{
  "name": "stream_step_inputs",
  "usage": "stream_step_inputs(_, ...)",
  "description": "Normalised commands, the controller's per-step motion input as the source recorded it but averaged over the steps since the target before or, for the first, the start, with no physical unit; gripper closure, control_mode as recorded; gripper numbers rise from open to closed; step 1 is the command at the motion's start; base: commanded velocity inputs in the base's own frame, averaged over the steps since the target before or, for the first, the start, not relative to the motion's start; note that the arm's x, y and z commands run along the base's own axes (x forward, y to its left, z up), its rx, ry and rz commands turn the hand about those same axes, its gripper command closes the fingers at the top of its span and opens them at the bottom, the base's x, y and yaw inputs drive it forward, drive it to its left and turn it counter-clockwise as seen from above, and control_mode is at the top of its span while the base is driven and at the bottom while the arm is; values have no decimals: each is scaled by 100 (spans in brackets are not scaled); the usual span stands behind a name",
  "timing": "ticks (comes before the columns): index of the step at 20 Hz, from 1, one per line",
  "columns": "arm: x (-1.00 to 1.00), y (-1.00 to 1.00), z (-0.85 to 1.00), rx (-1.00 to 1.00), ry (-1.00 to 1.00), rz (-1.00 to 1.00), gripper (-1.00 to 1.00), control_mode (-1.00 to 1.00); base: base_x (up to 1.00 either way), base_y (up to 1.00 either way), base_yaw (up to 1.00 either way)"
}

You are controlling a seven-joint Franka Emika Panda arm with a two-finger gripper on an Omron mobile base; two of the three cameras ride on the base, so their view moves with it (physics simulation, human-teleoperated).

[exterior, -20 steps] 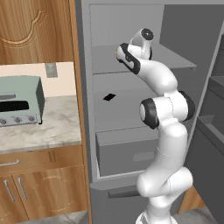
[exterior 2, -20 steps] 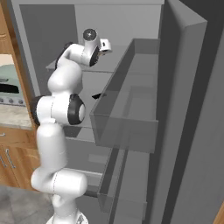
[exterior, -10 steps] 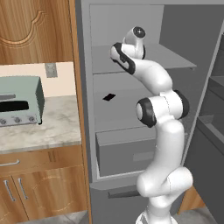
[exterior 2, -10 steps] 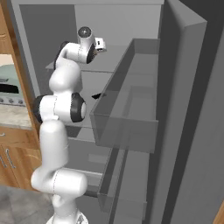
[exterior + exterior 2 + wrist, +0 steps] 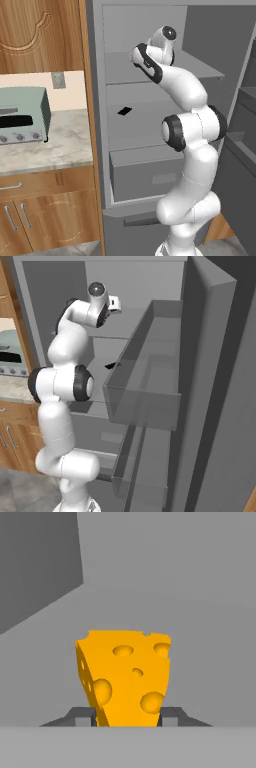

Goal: Pick the cheese from the fridge and the cheese grater from the cabinet and place them next to the salad bowl.

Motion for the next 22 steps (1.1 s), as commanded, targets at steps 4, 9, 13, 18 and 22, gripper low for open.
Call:
stream_step_inputs(4, -94, -25, 33, 16, 0, -13, 100, -100, 0, 0, 0)
stream_step_inputs(9, -100, -15, 18, 12, 4, -28, 100, -100, 0, 0, 0)
stream_step_inputs(13, -100, -18, 15, 5, 0, -27, 100, -100, 0, 0, 0)
stream_step_inputs(18, -100, -3, 22, 5, -12, -10, 100, -100, 0, 0, 0)
stream_step_inputs(22, -100, 1, 6, 0, -21, 0, 100, -100, 0, 0, 0)
